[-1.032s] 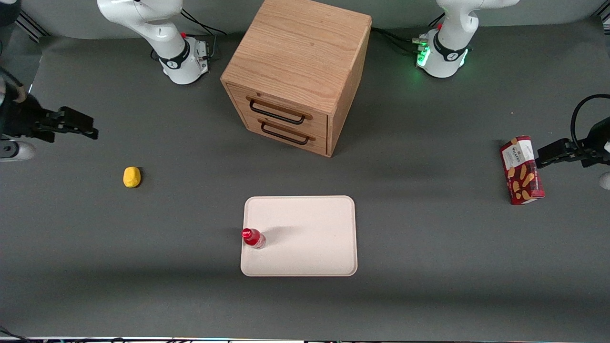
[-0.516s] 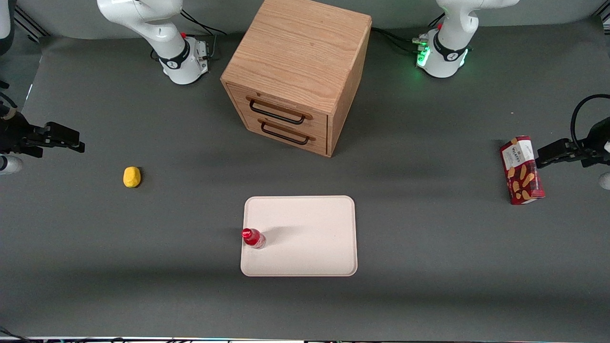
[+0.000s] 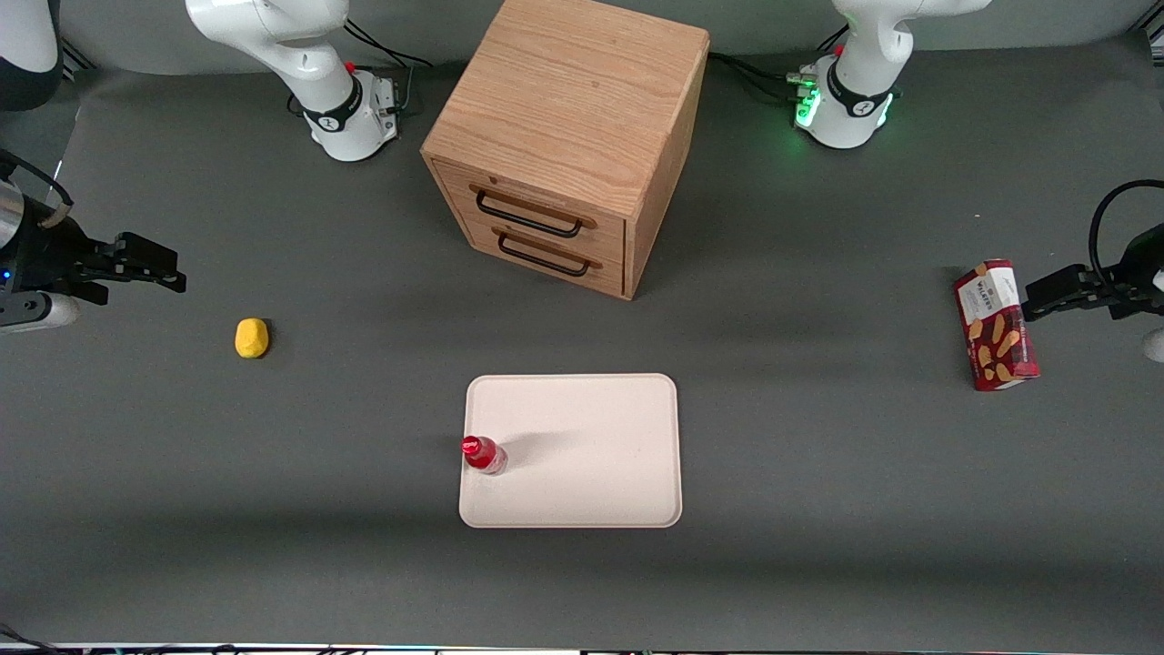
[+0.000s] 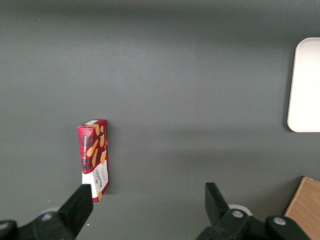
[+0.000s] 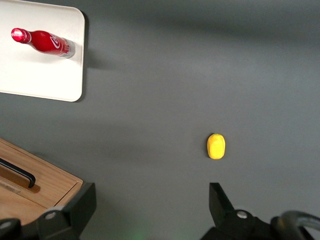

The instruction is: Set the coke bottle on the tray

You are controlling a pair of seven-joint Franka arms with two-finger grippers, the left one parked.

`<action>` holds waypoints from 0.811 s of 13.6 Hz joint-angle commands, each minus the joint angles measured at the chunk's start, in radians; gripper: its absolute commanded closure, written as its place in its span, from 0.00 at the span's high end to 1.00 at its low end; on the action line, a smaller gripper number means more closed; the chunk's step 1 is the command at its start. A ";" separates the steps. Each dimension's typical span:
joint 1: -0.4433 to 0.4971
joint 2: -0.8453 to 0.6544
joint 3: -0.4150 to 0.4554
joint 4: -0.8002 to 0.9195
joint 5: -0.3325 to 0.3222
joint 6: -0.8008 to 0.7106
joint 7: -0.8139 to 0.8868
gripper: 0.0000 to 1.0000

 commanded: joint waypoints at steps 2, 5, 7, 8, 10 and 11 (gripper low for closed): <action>0.014 -0.024 -0.038 -0.029 0.019 0.021 -0.020 1.00; 0.012 -0.021 -0.038 -0.008 0.017 0.020 -0.016 1.00; 0.011 -0.021 -0.036 -0.005 0.014 0.020 -0.013 1.00; 0.011 -0.021 -0.036 -0.006 0.016 0.020 -0.007 1.00; 0.011 -0.019 -0.038 -0.008 0.016 0.020 -0.003 1.00; 0.011 -0.019 -0.038 -0.009 0.016 0.018 -0.003 1.00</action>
